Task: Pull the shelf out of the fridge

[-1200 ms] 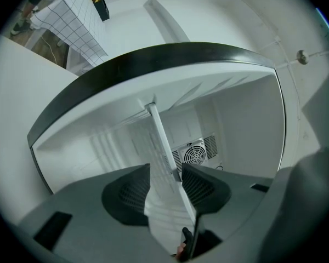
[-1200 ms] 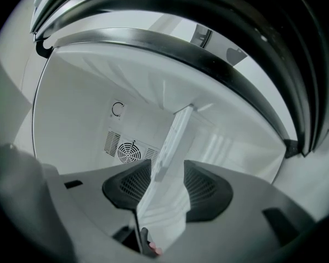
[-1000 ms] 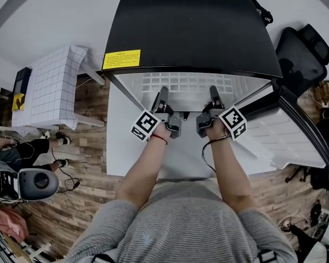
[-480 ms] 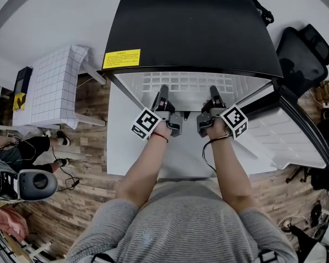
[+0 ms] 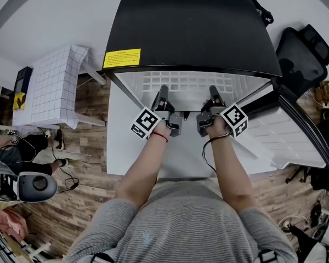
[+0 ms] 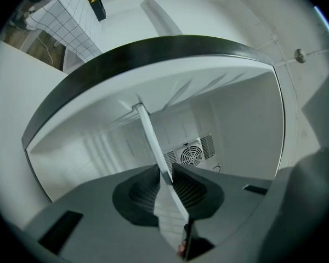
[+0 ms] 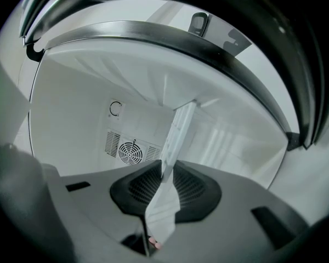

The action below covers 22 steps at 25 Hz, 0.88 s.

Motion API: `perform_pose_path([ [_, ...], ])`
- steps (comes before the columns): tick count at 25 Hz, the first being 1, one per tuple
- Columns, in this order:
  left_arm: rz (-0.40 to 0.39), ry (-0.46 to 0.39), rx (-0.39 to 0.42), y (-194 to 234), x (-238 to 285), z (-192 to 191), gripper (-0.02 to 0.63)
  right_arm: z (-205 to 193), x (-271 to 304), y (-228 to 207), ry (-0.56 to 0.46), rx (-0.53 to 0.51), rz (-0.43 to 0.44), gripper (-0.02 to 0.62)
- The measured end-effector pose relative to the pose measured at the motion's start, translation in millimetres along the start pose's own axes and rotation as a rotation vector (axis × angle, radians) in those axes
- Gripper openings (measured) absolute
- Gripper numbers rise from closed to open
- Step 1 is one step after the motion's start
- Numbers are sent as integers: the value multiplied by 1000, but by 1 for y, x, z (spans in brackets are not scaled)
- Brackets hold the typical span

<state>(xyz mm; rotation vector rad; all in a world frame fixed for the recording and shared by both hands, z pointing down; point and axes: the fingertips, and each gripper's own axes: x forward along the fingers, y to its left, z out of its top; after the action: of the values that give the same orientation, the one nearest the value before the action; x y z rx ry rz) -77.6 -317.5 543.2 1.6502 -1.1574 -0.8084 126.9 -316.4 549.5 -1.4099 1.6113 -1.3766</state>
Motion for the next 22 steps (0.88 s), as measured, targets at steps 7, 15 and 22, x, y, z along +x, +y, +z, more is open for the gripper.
perform_pose_path([
  [7,2,5,-6,0,0,0,77,0,0,0,-3,9,0,72],
  [15,3,20,-11,0,0,-1,74,1,0,-1,-8,37,-4,67],
  [22,0,21,-28,0,0,-2,69,1,0,-3,-12,58,-7,63],
])
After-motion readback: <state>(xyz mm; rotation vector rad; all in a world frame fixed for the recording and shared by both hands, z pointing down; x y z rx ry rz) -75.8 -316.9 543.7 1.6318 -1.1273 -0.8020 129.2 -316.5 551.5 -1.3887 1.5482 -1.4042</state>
